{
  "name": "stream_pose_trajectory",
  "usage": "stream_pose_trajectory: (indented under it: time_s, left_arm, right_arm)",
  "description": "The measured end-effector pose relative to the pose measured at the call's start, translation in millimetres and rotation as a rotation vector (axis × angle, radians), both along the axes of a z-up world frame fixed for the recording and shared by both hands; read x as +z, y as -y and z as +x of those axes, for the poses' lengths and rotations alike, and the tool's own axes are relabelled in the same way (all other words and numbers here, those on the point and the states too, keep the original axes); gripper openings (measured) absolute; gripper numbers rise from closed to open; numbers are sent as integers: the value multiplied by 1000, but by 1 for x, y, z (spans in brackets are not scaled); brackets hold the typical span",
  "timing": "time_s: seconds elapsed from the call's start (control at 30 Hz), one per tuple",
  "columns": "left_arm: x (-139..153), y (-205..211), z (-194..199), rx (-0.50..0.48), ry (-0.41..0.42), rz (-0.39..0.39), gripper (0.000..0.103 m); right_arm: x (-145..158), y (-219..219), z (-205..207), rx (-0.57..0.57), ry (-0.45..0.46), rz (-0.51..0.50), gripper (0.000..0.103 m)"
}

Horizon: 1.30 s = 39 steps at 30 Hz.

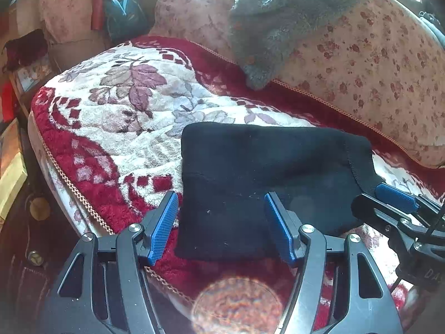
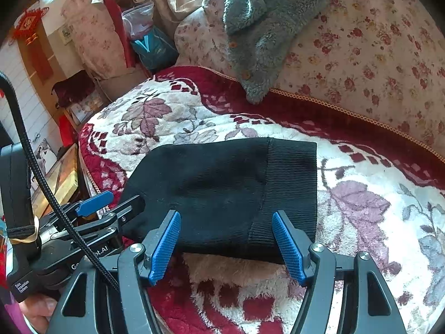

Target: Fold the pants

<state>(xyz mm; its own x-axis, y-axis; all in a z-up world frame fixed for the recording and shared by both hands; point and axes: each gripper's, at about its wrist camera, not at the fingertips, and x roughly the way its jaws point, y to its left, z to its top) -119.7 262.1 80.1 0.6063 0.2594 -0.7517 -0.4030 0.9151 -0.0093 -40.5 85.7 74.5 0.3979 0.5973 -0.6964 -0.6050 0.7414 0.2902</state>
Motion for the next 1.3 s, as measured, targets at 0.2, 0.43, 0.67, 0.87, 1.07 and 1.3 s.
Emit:
stream_pose_trajectory:
  time_s: [0.2, 0.43, 0.67, 0.87, 1.07, 1.3]
  left_arm:
    - [6, 4, -1, -7, 11, 13, 64]
    - [14, 9, -4, -8, 23, 31, 64]
    - [21, 12, -9, -6, 31, 39, 64]
    - [27, 7, -17, 16, 46, 37, 64]
    - [32, 9, -20, 11, 55, 32, 64]
    - [32, 19, -18, -13, 56, 35, 64]
  right_arm:
    - [3, -1, -3, 9, 4, 10, 67]
    - [9, 1, -5, 14, 13, 26, 67]
    - [15, 3, -9, 23, 20, 41, 67]
    - [18, 4, -13, 29, 24, 43, 67]
    - [19, 5, -16, 35, 27, 43, 67]
    - [19, 9, -17, 31, 25, 37, 67]
